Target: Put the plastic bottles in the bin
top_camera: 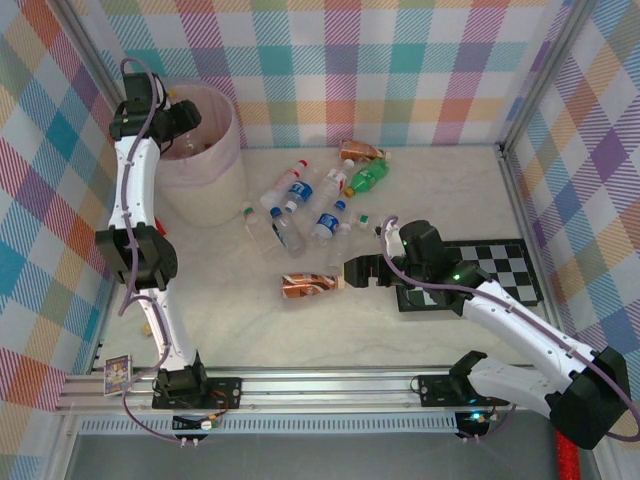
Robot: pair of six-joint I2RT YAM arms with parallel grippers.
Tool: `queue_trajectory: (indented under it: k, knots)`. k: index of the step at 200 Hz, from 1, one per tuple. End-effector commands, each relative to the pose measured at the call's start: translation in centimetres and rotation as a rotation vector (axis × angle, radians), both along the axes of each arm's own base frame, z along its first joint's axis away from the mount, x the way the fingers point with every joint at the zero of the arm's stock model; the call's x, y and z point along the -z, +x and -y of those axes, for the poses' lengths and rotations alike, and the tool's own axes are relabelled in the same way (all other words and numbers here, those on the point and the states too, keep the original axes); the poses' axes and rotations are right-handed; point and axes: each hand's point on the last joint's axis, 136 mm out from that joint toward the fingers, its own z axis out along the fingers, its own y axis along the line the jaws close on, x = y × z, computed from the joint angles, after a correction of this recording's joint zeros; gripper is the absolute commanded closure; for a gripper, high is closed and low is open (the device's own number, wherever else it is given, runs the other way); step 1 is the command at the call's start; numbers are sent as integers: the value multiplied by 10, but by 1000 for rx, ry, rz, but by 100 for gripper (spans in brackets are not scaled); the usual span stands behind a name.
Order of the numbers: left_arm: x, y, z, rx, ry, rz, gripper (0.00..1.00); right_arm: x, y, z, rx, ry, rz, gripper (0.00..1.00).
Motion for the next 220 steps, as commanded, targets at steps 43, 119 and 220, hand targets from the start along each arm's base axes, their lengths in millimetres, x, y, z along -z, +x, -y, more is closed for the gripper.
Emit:
queue_trajectory:
  k: [43,119,220]
  knots:
    - [51,-6,-7,57,78,-160,98,27,8,15,101,-88,-68,1]
    - [48,-8,-5,80,85,-158,36,47,14,30,236,-126,-126,1]
    - [-14,-26,3,111,110,-42,0,34,28,40,404,-107,-207,1]
